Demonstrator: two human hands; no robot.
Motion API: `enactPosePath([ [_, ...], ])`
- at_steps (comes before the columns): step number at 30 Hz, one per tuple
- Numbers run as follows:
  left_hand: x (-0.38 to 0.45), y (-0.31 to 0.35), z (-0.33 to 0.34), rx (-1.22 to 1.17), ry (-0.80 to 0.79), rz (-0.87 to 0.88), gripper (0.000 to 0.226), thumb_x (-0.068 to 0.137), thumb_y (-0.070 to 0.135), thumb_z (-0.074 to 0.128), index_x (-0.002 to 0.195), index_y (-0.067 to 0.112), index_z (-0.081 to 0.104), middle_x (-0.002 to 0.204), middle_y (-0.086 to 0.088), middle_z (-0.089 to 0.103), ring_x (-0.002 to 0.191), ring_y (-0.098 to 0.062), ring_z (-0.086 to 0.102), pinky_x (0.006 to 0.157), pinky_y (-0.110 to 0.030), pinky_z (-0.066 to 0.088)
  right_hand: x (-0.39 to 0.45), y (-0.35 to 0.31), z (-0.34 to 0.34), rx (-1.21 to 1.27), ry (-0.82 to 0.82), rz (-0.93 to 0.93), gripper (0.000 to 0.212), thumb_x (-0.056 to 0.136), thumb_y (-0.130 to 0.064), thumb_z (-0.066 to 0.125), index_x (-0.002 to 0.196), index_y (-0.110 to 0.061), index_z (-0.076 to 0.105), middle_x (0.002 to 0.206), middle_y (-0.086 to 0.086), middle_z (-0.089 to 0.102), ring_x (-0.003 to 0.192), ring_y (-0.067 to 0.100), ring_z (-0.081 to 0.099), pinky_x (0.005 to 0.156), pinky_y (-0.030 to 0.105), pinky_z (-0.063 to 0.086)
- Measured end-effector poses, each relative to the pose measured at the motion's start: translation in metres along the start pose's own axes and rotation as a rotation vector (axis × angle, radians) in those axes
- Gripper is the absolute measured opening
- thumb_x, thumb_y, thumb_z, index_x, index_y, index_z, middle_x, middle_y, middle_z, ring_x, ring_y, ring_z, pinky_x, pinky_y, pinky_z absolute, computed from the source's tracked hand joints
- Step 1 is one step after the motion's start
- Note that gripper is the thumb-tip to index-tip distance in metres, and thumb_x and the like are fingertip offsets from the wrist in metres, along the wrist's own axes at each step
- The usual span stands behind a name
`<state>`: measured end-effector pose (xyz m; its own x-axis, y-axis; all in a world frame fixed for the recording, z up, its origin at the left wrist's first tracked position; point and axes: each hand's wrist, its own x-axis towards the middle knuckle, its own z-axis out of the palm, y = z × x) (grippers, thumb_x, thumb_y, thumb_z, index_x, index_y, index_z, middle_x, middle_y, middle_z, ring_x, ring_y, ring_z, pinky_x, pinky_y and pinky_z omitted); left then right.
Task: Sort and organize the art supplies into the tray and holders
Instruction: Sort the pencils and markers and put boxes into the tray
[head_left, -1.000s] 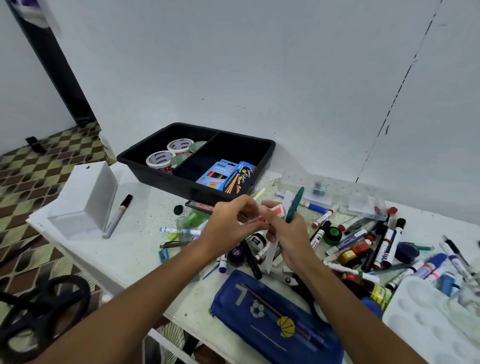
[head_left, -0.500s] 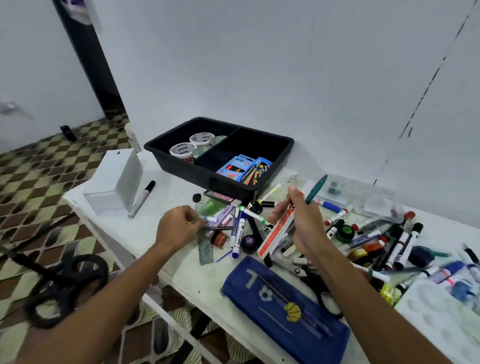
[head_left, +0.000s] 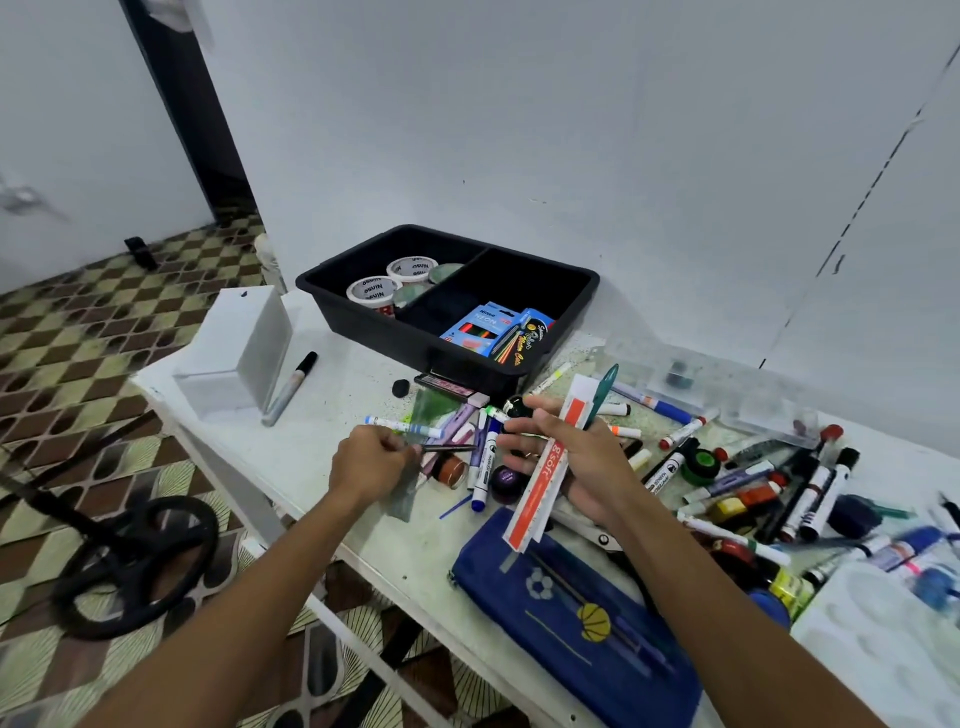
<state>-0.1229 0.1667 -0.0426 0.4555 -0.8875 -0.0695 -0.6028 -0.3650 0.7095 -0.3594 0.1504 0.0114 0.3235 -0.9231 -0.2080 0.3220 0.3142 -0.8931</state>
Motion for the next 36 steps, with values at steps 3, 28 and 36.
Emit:
enactPosePath([
  [3, -0.005, 0.004, -0.007, -0.165, -0.011, 0.041, 0.021, 0.084, 0.022, 0.072, 0.069, 0.008, 0.068, 0.062, -0.002, 0.061, 0.055, -0.013, 0.049, 0.052, -0.023, 0.036, 0.001, 0.001, 0.003, 0.019, 0.017, -0.004, 0.025, 0.095, -0.005, 0.054, 0.120, -0.003, 0.057, 0.108, 0.025, 0.067, 0.098, 0.038, 0.068, 0.090, 0.054, 0.053],
  [28, -0.043, 0.043, 0.010, -0.426, -0.198, 0.390, 0.008, 0.087, 0.009, 0.068, 0.089, 0.007, 0.075, 0.061, 0.002, 0.064, 0.052, -0.002, 0.053, 0.053, -0.017, 0.043, 0.013, 0.021, 0.027, 0.143, 0.146, 0.028, 0.013, 0.094, 0.005, 0.051, 0.101, -0.001, 0.059, 0.097, 0.026, 0.068, 0.089, 0.041, 0.068, 0.084, 0.053, 0.055],
  [36, 0.017, -0.009, -0.016, -0.034, -0.276, 0.639, 0.030, 0.070, 0.024, 0.073, 0.099, 0.015, 0.074, 0.086, 0.016, 0.061, 0.084, 0.000, 0.057, 0.070, -0.012, 0.042, 0.028, 0.010, 0.018, 0.212, 0.280, -0.007, 0.022, 0.096, 0.004, 0.047, 0.116, -0.002, 0.054, 0.093, 0.024, 0.067, 0.077, 0.034, 0.071, 0.073, 0.047, 0.057],
])
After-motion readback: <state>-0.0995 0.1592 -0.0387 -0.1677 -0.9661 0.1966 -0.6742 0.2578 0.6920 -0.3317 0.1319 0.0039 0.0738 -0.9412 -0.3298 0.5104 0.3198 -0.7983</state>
